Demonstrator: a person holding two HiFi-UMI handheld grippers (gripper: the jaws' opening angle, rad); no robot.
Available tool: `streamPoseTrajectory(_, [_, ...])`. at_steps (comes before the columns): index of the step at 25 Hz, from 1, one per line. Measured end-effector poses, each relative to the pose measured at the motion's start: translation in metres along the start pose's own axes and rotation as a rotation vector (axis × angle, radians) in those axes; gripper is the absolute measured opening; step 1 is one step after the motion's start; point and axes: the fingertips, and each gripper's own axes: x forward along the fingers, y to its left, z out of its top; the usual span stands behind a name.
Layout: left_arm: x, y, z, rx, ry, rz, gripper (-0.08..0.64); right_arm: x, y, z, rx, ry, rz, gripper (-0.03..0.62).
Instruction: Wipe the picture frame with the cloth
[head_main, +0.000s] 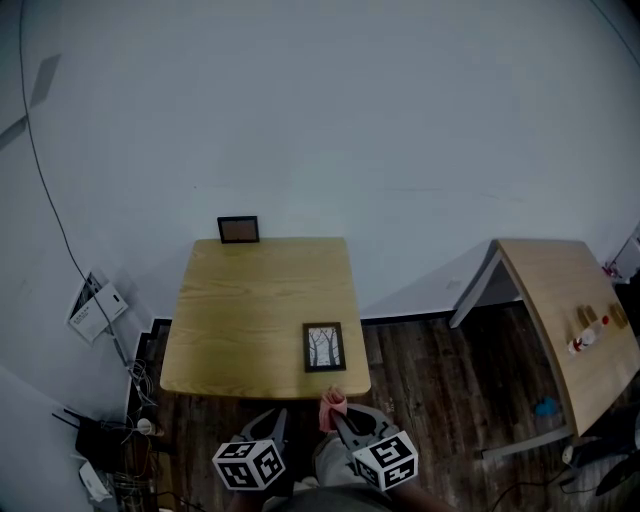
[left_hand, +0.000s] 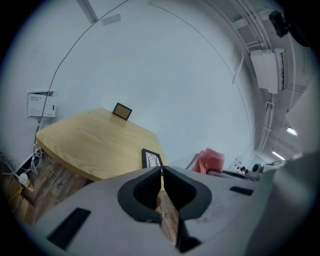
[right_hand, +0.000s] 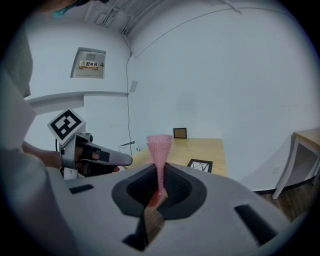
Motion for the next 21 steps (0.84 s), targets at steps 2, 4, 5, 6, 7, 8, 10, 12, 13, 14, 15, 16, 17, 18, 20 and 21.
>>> streamPoseTrajectory(2, [0.0005, 0.0021, 0.0003, -0.013, -0.001, 0.001, 0.015, -0.0001, -0.0012, -0.0011, 0.001, 0.004, -0.004, 0.017])
streamPoseTrajectory(4, [0.0011, 0.0032, 0.0007, -0.017, -0.002, 0.003, 0.015, 0.0, -0.0029, -0.0018, 0.011, 0.007, -0.004, 0.017])
streamPoseTrajectory(5, [0.0018, 0.0037, 0.001, -0.017, -0.002, 0.004, 0.015, 0.0006, -0.0041, -0.0011, 0.014, 0.005, -0.005, 0.017])
streamPoseTrajectory(6, [0.0025, 0.0042, 0.0012, -0.018, -0.001, 0.004, 0.014, 0.0013, -0.0052, 0.0001, 0.016, 0.001, -0.006, 0.017])
streamPoseTrajectory(7, [0.003, 0.0045, 0.0013, -0.018, 0.0, 0.004, 0.015, 0.0019, -0.006, 0.0008, 0.016, 0.0, -0.007, 0.018])
streamPoseTrajectory(8, [0.0033, 0.0047, 0.0011, -0.018, 0.001, 0.004, 0.014, 0.0021, -0.0064, 0.0008, 0.016, 0.0, -0.009, 0.018])
streamPoseTrajectory(10, [0.0034, 0.0052, 0.0005, -0.016, 0.004, 0.004, 0.014, 0.0027, -0.0064, -0.0003, 0.018, 0.003, -0.009, 0.017])
streamPoseTrajectory(12, [0.0041, 0.0054, 0.0, -0.013, 0.007, 0.003, 0.014, 0.0037, -0.0062, -0.0009, 0.021, 0.004, -0.007, 0.017])
streamPoseTrajectory(13, [0.0046, 0.0052, -0.0002, -0.013, 0.008, 0.003, 0.014, 0.0042, -0.0064, -0.0008, 0.022, 0.004, -0.006, 0.018])
streamPoseTrajectory(14, [0.0052, 0.0048, -0.0002, -0.013, 0.01, 0.002, 0.014, 0.0048, -0.0066, -0.0004, 0.022, 0.004, -0.005, 0.018])
streamPoseTrajectory(15, [0.0057, 0.0045, 0.0001, -0.015, 0.011, 0.001, 0.014, 0.0053, -0.007, 0.0002, 0.021, 0.004, -0.005, 0.017])
streamPoseTrajectory(16, [0.0064, 0.0042, 0.0005, -0.016, 0.012, 0.001, 0.014, 0.0059, -0.0074, 0.0009, 0.022, 0.004, -0.003, 0.018])
streamPoseTrajectory(17, [0.007, 0.004, 0.0011, -0.018, 0.012, 0.001, 0.014, 0.0065, -0.0077, 0.0015, 0.023, 0.005, -0.002, 0.018])
streamPoseTrajectory(18, [0.0076, 0.0038, 0.0017, -0.019, 0.011, 0.0, 0.012, 0.0072, -0.008, 0.0021, 0.025, 0.005, 0.0, 0.018])
streamPoseTrajectory(20, [0.0085, 0.0036, 0.0032, -0.019, 0.01, -0.003, 0.012, 0.0088, -0.0082, 0.0032, 0.026, 0.005, 0.003, 0.017])
streamPoseTrajectory(21, [0.0089, 0.0034, 0.0039, -0.018, 0.01, -0.004, 0.012, 0.0096, -0.0083, 0.0037, 0.025, 0.005, 0.005, 0.018])
